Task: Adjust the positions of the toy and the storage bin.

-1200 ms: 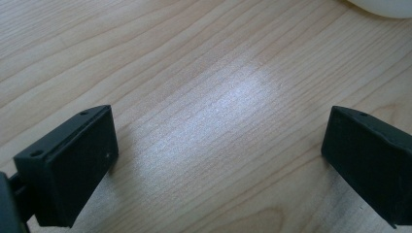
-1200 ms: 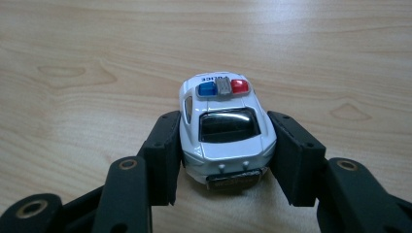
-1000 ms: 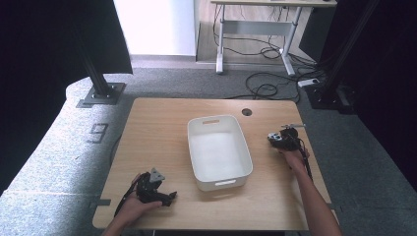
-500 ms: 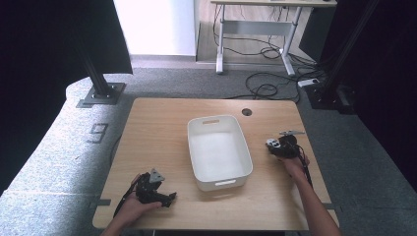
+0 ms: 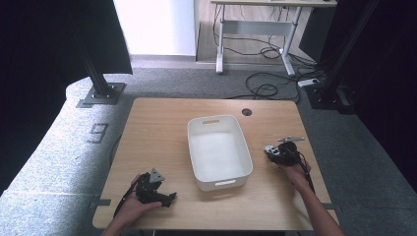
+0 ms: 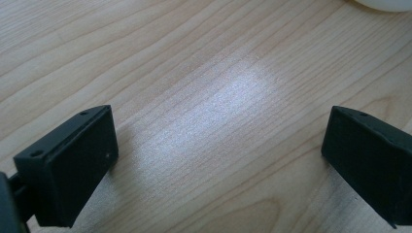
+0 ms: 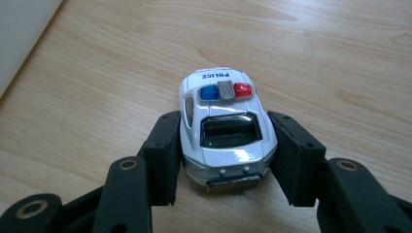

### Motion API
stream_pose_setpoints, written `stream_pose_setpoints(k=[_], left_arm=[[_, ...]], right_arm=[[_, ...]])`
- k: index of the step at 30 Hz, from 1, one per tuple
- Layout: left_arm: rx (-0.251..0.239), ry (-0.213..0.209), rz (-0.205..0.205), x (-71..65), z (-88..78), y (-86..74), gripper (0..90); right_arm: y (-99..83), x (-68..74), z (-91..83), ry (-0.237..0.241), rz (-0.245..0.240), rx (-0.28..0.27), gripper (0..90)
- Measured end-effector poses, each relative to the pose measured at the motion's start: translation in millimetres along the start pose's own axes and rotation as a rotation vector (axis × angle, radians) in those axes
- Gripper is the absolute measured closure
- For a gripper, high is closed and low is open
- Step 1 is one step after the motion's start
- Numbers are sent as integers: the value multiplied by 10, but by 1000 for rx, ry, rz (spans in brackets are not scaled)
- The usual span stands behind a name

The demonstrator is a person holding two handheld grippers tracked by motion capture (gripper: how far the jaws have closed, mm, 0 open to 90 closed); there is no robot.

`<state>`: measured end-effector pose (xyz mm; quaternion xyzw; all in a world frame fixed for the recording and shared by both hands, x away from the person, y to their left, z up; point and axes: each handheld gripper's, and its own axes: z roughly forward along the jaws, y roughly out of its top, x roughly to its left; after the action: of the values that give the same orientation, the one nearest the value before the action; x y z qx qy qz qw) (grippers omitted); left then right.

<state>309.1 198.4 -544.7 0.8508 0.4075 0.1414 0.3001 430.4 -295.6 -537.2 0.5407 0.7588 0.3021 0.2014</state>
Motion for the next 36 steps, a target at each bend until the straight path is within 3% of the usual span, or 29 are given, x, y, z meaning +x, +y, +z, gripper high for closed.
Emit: stream_pose_setpoints(k=[20,26,36], left_arm=[[2,0,0,-1,-1,1,0],[2,1,0,-1,-2,1,0],[4,1,0,-4,-3,1,0]], right_arm=[[-133,194,-118,52,9,11,489],[-166,267,-144,58,-15,15,489],[-219,311,-159,67,4,5,489]])
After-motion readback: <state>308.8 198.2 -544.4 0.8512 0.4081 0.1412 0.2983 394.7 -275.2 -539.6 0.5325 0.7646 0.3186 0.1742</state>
